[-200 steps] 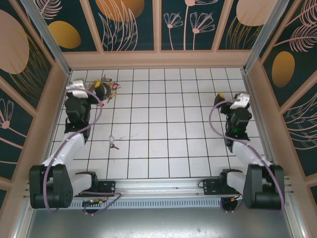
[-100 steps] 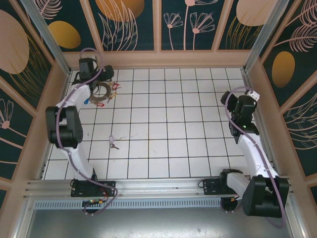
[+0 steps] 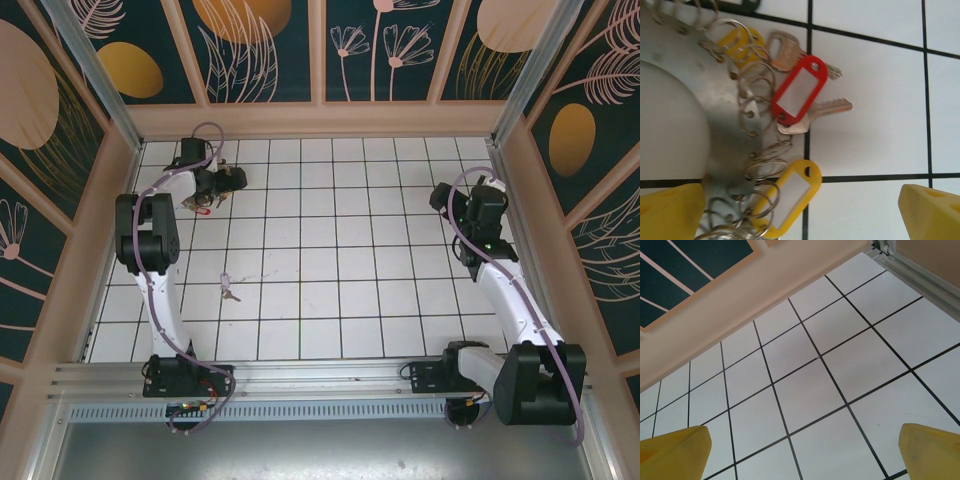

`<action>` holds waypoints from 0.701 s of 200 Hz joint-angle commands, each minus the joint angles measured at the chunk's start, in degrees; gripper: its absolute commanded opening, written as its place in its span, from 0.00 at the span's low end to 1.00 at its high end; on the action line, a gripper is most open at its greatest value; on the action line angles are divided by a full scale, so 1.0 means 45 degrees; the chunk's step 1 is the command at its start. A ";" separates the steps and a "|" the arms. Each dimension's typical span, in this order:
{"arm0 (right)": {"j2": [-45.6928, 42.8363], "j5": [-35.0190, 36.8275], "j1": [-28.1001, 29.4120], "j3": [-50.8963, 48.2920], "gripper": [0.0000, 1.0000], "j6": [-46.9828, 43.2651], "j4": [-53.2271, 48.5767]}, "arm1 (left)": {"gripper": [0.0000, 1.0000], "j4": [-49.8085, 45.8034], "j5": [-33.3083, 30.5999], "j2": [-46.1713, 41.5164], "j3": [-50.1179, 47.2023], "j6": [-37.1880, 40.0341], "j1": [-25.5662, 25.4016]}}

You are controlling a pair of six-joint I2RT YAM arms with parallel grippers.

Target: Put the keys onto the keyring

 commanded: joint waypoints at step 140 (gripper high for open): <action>0.0531 -0.0316 0.0862 0.0870 0.97 0.0564 -0.0572 | 0.99 0.5522 0.4206 -0.3698 -0.6728 -0.5443 -0.1843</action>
